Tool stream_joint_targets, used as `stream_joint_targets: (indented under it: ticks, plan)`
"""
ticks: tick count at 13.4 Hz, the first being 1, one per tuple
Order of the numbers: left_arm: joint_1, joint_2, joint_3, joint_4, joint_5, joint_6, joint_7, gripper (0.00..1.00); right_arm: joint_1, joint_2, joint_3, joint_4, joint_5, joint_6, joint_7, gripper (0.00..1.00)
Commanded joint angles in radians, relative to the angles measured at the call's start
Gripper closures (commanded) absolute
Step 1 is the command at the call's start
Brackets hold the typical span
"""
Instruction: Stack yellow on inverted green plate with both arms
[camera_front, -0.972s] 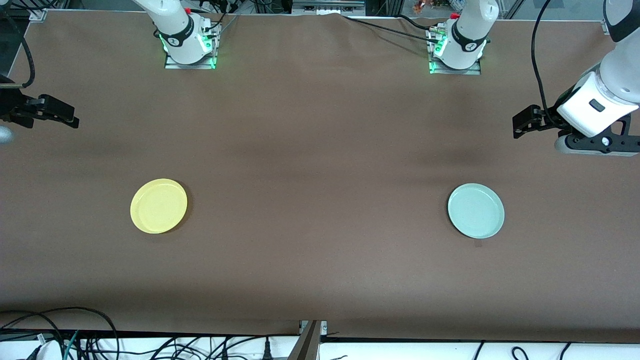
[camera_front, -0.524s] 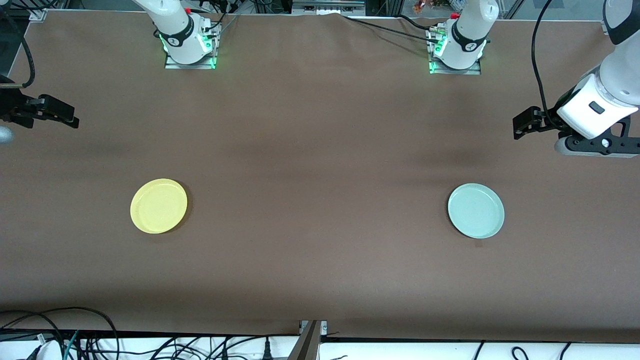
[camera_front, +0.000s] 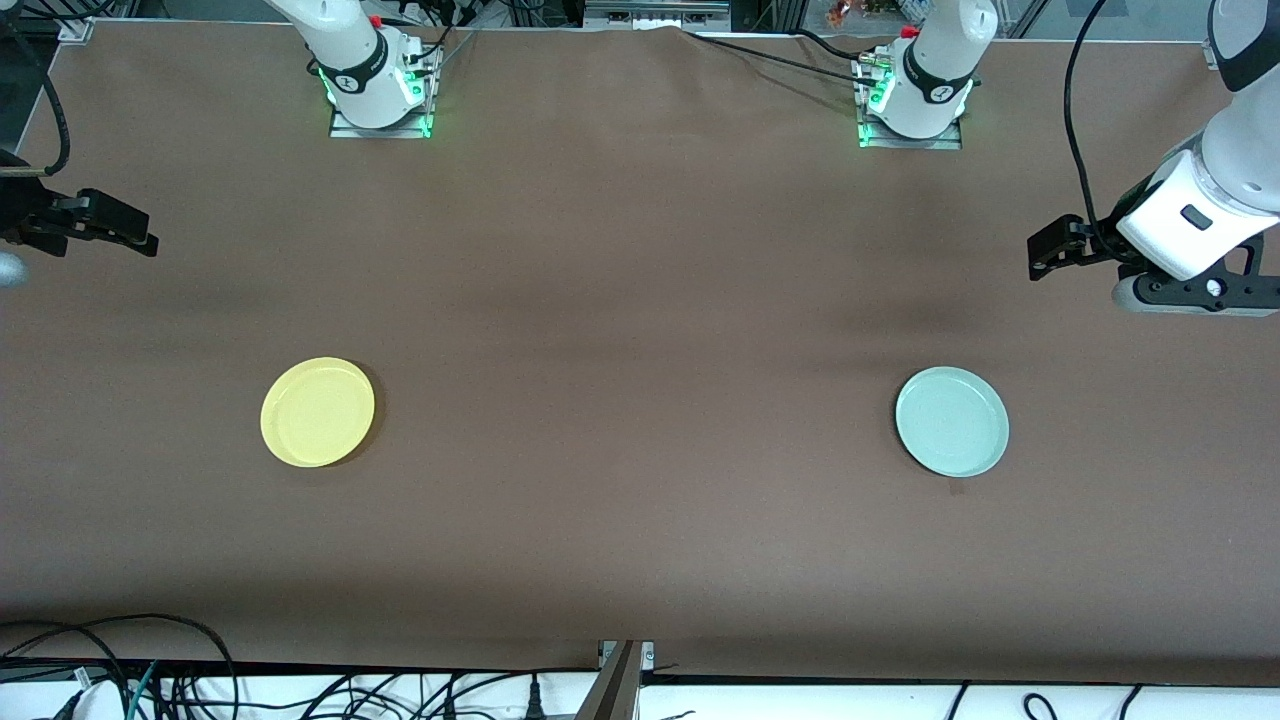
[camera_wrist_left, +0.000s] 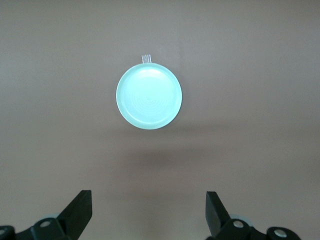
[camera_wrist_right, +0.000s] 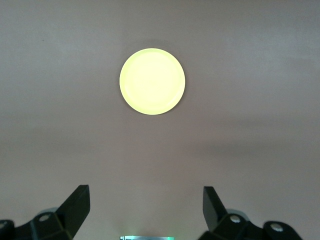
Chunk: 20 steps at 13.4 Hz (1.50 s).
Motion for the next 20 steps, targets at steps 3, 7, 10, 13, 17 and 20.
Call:
stream_joint_targets:
  ticks: [3, 7, 10, 13, 17, 20]
  plan:
    - [0.014, 0.012, -0.003, 0.011, 0.007, 0.047, -0.024, 0.00, -0.012, 0.013, 0.004, 0.027, 0.020, -0.006, -0.009, 0.00]
    - [0.022, 0.020, 0.000, 0.008, 0.001, 0.047, -0.046, 0.00, -0.012, 0.013, 0.004, 0.027, 0.020, -0.006, -0.011, 0.00]
    - [0.019, 0.023, 0.000, 0.006, -0.009, 0.046, -0.187, 0.00, -0.012, 0.012, 0.004, 0.027, 0.020, -0.006, -0.009, 0.00]
    - [0.019, 0.021, -0.006, 0.005, -0.001, 0.032, -0.172, 0.00, -0.012, 0.013, 0.004, 0.027, 0.020, -0.006, -0.009, 0.00]
    - [0.014, 0.035, -0.007, 0.011, 0.008, 0.006, -0.173, 0.00, -0.012, 0.013, 0.004, 0.027, 0.020, -0.006, -0.009, 0.00]
    - [0.006, 0.036, -0.007, 0.011, 0.011, 0.004, -0.173, 0.00, -0.012, 0.012, 0.004, 0.027, 0.020, -0.008, -0.009, 0.00]
